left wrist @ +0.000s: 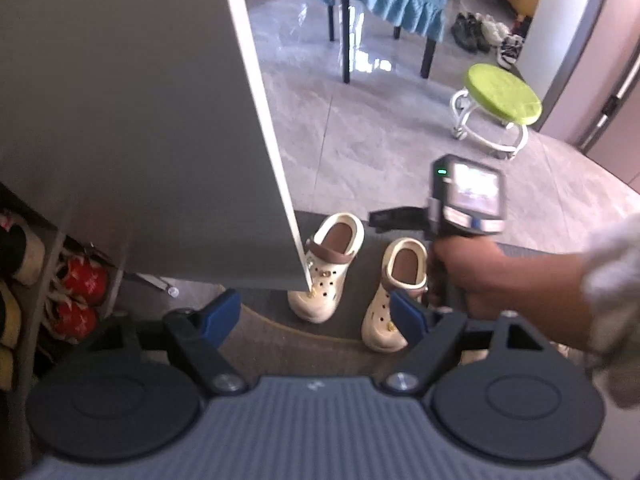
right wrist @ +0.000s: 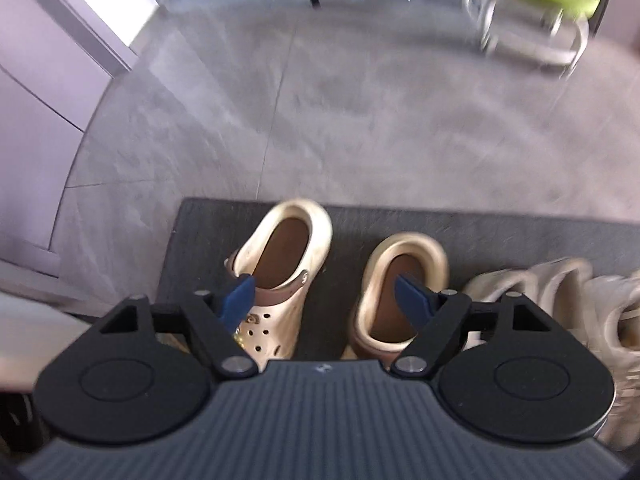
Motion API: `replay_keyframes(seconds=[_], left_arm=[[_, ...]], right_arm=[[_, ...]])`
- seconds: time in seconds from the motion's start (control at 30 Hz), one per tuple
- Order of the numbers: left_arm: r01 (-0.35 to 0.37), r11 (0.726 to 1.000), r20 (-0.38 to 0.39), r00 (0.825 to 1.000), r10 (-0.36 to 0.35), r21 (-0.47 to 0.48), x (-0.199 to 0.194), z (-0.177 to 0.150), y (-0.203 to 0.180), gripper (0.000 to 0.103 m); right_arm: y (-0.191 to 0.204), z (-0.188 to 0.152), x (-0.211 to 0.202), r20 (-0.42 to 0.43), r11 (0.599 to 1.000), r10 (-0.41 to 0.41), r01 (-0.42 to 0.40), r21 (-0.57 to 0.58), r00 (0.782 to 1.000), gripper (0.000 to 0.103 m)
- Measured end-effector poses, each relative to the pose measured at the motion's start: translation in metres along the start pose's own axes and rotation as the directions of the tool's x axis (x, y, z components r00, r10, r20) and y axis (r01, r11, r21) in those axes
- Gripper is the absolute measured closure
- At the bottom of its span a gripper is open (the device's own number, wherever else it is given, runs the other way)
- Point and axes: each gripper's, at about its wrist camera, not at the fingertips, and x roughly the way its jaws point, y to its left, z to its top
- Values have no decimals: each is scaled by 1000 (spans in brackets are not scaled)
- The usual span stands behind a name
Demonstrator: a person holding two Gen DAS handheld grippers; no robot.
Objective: Organize scattered shoes
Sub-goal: 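Lower the right tool onto the two beige clogs on the mat, then close the right tool on both beige clogs together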
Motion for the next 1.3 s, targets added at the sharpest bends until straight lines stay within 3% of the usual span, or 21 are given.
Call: replay_keyframes(seconds=[0.1,0.17,0.23,0.37,0.43,0.47,0.57,0.7,0.83,1.03,1.17,1.3], left_arm=[[-2,996,-46,999,-2,-88,21,2,-4,19],[-1,982,-60,998,-10,-189,34,3,-1,19],[-4,973,-63,998,-11,-233,44,2,0,19],[-10,971,-57,998,-4,-237,46,-6,-3,19],[-2,970,-96,995,-22,-244,46,-14,-5,19],[2,969,-105,994,-29,-249,47,-14,-5,19],[15,964,-120,992,-49,-267,48,-15,-9,19],[33,962,-106,992,-64,-270,46,-7,-15,19],[54,964,-101,991,-83,-258,45,0,-20,19],[66,968,-109,990,-94,-240,48,6,-24,19],[56,970,-122,989,-87,-237,52,8,-21,19],[46,971,-129,989,-77,-233,57,11,-21,19]], right_arm=[[8,8,55,-21,999,43,-42,16,999,27],[14,9,77,-41,998,61,-59,34,997,36],[20,10,108,-93,996,65,-59,71,993,36],[33,8,159,-211,993,47,-24,112,976,36],[35,5,170,-256,994,37,-8,111,966,56],[35,3,175,-282,993,35,-1,119,959,70],[29,-3,181,-352,979,59,14,202,934,73],[31,1,176,-405,987,27,40,157,914,84],[31,3,166,-433,994,18,32,108,901,86],[29,-4,151,-483,993,-37,85,78,875,87],[25,-5,151,-481,989,-74,127,80,874,85],[20,-7,151,-471,982,-85,153,108,878,75]])
